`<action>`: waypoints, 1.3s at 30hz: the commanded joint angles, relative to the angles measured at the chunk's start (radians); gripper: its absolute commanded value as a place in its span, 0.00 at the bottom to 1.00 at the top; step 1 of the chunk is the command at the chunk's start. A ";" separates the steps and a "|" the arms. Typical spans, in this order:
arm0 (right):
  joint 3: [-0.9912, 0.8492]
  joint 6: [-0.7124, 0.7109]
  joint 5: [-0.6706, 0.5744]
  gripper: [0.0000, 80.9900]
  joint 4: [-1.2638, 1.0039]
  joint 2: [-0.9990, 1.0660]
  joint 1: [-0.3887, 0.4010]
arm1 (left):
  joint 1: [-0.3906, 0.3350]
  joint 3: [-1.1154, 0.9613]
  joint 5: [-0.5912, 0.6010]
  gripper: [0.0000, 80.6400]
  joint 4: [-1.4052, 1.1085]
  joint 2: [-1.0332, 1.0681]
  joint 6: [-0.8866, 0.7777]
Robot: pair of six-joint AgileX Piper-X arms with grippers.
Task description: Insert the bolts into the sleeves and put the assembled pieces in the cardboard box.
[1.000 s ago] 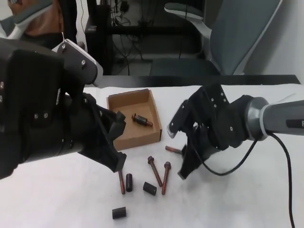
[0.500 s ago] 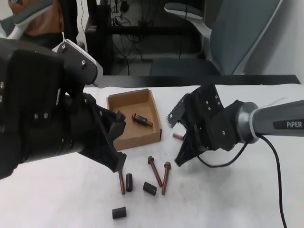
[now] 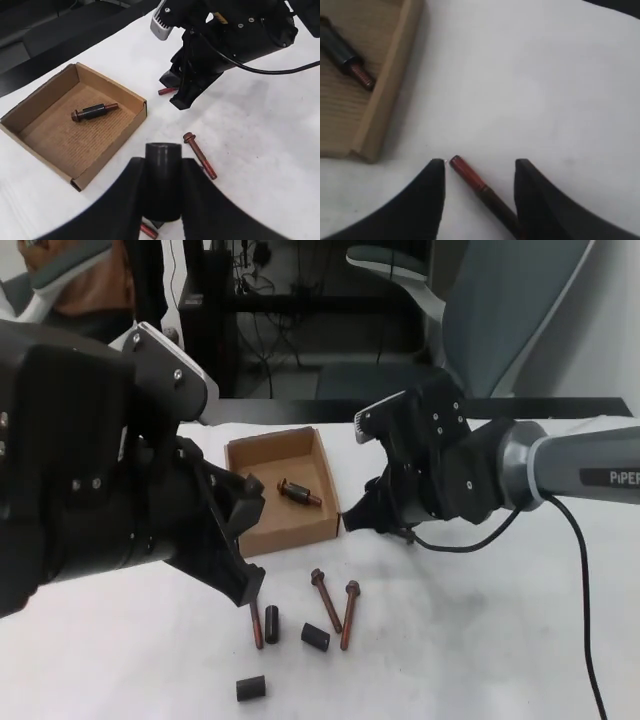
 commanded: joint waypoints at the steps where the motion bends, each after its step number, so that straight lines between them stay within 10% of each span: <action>1: -0.016 0.018 -0.021 0.51 -0.006 0.013 -0.003 | -0.003 -0.007 0.027 0.02 -0.011 -0.013 0.004; 12: -0.019 0.574 0.128 0.51 0.042 0.031 0.020 | -0.003 -0.007 0.027 0.02 -0.011 -0.013 -0.001; 22: -0.019 0.641 0.297 0.51 0.083 0.051 0.025 | -0.003 -0.007 0.101 0.02 -0.010 -0.044 0.000; 39: -0.047 0.629 0.148 0.51 0.107 0.114 0.020 | -0.003 -0.007 0.101 0.02 0.018 -0.077 0.000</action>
